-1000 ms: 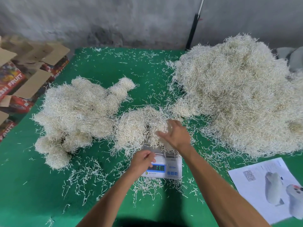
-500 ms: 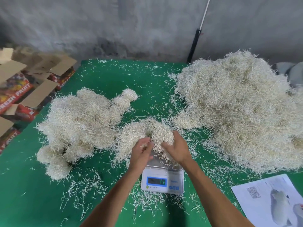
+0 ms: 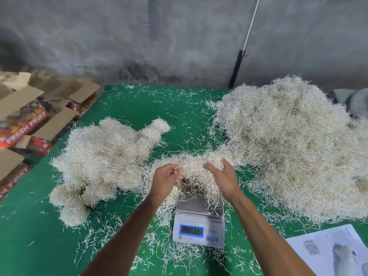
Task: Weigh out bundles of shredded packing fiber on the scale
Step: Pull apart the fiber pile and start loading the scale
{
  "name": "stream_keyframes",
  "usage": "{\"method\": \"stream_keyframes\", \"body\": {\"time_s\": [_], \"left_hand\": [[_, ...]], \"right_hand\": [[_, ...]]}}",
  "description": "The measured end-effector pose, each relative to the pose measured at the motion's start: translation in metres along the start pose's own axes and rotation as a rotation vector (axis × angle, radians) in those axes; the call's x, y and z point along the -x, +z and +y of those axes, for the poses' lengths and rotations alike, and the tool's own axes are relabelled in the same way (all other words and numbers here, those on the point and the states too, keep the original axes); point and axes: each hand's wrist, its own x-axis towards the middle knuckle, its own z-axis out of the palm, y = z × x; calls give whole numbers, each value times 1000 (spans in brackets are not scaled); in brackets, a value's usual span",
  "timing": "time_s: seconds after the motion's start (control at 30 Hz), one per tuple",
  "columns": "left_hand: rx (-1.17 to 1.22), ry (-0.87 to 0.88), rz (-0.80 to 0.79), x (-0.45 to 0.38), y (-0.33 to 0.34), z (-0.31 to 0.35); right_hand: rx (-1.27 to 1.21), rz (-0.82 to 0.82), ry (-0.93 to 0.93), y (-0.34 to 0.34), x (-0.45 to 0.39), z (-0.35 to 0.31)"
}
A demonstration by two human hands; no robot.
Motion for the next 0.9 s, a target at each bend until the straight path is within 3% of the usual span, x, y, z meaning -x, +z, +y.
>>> {"method": "stream_keyframes", "body": {"time_s": [0.17, 0.33, 0.4, 0.53, 0.6, 0.67, 0.77, 0.9], "left_hand": [[-63, -45, 104, 3, -28, -20], [-142, -375, 408, 4, -94, -62], [-262, -396, 474, 16, -112, -86], [-417, -438, 345, 33, -107, -111], [-650, -439, 241, 38, -97, -109], [-797, -322, 237, 40, -81, -92], [-470, 84, 89, 37, -43, -38], [-186, 26, -124, 24, -9, 6]], "right_hand": [[-66, 39, -15, 14, -3, 2], [-212, 169, 68, 5, -6, -1], [-181, 154, 64, -3, -8, -5], [-156, 114, 61, 6, -5, -11], [-156, 99, 63, 10, -3, -12], [-135, 75, 62, 11, -2, -14], [-99, 20, 52, 15, -3, -17], [-142, 13, 45, 21, -5, -20]]}}
